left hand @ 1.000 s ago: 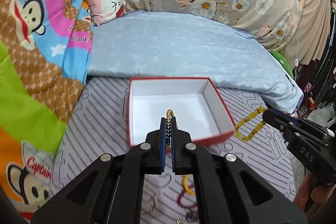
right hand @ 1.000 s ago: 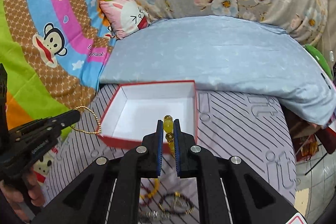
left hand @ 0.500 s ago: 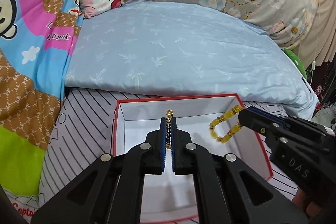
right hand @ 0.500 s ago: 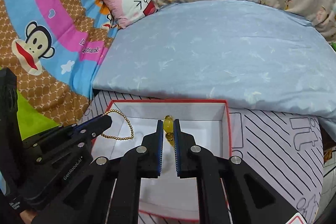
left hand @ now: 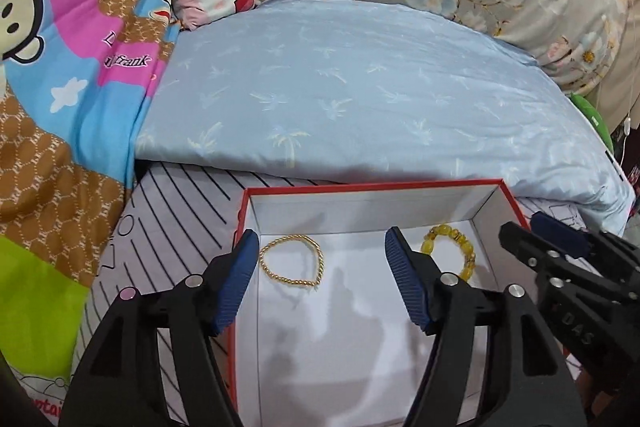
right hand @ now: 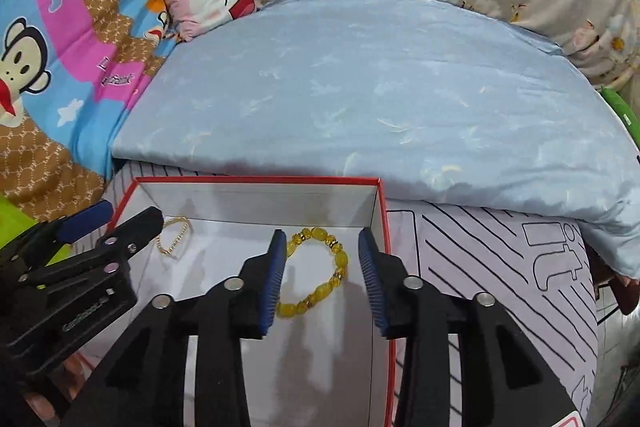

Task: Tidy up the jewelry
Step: 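Open both tools to drop the bracelets inside the red box, then move the left tool to the gold bangle while the right reaches the dark bead bracelet, then grasp the dark bead bracelet with the right tool while the left grasps the gold bangle, then carry both bracelets into the red box and open both tools, then withdraw both tools from the box back toward the remaining bracelets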

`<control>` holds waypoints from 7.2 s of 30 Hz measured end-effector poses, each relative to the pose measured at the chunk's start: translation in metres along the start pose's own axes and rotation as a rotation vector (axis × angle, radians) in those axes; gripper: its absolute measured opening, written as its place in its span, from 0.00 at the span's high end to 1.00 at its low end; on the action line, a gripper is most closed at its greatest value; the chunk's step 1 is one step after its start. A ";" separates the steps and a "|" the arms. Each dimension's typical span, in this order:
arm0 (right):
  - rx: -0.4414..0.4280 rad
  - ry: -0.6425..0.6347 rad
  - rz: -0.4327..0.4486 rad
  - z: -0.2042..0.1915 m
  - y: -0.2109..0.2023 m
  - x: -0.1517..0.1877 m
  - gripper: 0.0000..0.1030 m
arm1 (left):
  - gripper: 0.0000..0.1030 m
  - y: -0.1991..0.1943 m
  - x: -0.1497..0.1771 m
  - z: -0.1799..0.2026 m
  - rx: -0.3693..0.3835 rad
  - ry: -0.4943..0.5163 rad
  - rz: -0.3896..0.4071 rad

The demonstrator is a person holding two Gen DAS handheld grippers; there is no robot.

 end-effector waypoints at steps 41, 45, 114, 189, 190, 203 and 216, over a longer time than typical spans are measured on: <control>-0.032 0.033 -0.132 -0.003 -0.135 0.217 0.58 | 0.39 -0.120 0.220 -0.056 -0.061 -0.124 -0.217; -0.033 0.047 -0.151 0.001 -0.134 0.226 0.58 | 0.22 -0.122 0.222 -0.047 -0.048 -0.112 -0.197; -0.028 0.102 -0.185 0.028 -0.104 0.224 0.74 | 0.43 -0.119 0.226 -0.032 -0.035 -0.059 -0.226; -0.139 0.033 -0.081 -0.021 -0.018 0.045 0.93 | 0.43 -0.018 0.056 0.014 0.010 0.048 -0.114; -0.133 0.033 -0.090 -0.019 -0.014 0.048 0.93 | 0.43 -0.016 0.057 0.014 0.009 0.047 -0.117; -0.082 0.042 -0.033 -0.005 -0.035 0.059 0.62 | 0.29 -0.033 0.054 0.002 0.006 -0.015 -0.060; -0.118 0.067 -0.051 -0.008 -0.077 0.106 0.61 | 0.29 -0.081 0.092 -0.008 0.020 -0.054 -0.068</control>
Point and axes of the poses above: each gripper's, at about its wrist camera, not at the fingertips, and y roughly the way its jaws point, z to its right, x to its underside, the point moved 9 cm from there along y, roughly the way its jaws point
